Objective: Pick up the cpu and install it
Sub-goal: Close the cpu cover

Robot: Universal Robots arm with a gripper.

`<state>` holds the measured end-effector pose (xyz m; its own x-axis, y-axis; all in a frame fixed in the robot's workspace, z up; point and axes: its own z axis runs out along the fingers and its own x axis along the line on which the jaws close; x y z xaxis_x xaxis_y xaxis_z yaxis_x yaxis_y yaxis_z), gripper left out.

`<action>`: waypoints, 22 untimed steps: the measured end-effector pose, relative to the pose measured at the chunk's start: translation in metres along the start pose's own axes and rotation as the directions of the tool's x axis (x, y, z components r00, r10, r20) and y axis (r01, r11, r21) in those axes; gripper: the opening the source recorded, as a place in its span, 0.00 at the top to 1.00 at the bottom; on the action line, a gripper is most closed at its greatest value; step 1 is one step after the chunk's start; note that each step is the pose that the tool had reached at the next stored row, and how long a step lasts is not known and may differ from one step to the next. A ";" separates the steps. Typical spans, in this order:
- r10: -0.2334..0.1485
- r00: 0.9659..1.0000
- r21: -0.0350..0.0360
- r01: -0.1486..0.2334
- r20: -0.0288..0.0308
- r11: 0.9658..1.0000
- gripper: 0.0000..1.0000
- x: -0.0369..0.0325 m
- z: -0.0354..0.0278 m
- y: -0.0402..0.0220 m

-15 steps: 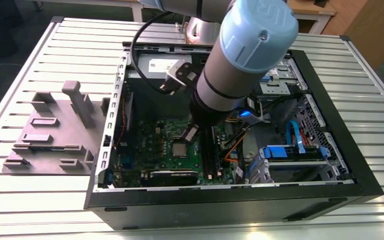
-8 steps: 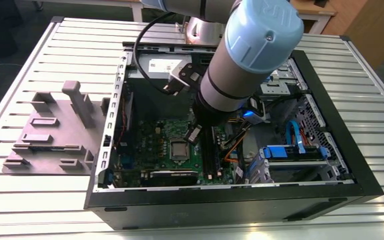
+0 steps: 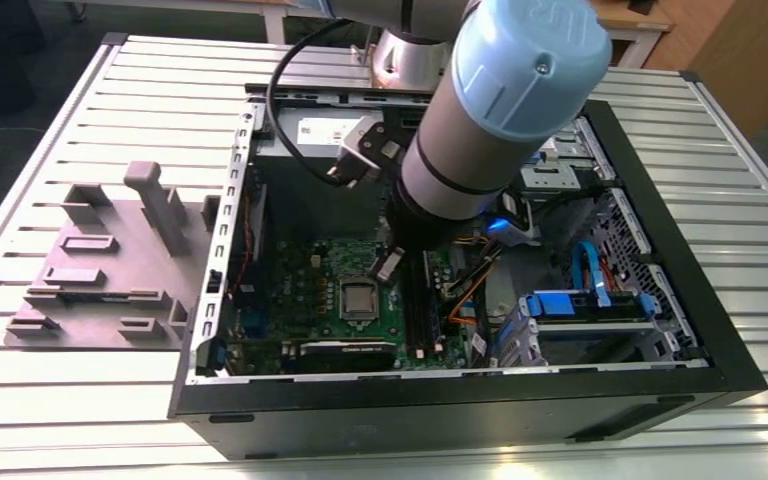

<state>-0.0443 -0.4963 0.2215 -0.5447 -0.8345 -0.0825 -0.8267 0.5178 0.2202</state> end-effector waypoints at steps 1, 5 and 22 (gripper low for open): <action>0.000 1.000 0.000 0.000 0.000 1.000 0.90 -0.0001 -0.0016 0.0003; -0.001 1.000 0.000 0.001 0.000 1.000 0.90 -0.0003 -0.0030 0.0008; -0.009 1.000 0.026 0.009 0.015 1.000 0.90 0.0007 -0.0027 0.0022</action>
<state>-0.0462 -0.4963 0.2246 -0.5389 -0.8365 -0.0994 -0.8349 0.5148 0.1946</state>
